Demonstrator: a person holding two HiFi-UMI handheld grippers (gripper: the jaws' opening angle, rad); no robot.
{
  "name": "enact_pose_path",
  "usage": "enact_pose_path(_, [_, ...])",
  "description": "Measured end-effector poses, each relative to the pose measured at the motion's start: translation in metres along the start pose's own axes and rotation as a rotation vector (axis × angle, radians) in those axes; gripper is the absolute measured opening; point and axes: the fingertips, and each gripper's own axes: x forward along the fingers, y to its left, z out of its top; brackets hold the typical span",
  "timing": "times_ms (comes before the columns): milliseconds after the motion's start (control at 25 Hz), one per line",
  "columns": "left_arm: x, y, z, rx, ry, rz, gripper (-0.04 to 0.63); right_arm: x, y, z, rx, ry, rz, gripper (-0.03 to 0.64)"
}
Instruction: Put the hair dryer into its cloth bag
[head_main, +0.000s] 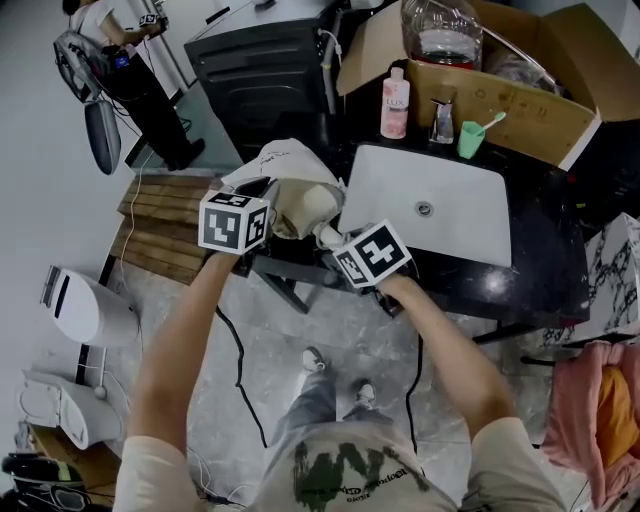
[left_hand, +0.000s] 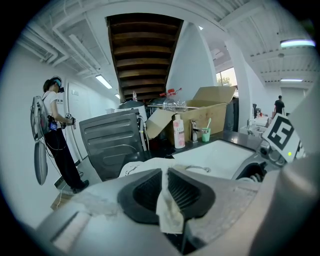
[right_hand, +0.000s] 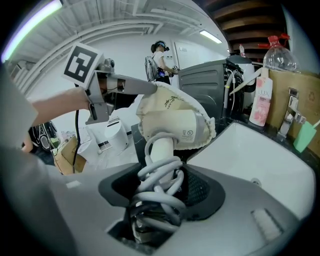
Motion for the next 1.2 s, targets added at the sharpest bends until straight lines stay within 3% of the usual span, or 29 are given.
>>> enact_pose_path(1080, [-0.007,0.002,-0.002,-0.003,-0.058,-0.085,0.041,0.053,-0.016,0.074,0.036,-0.008,-0.008,0.247])
enact_pose_path(1200, [-0.007,-0.001,0.0,0.026,-0.069,-0.082,0.041,0.06,-0.02,0.078,0.052,-0.012,-0.007,0.247])
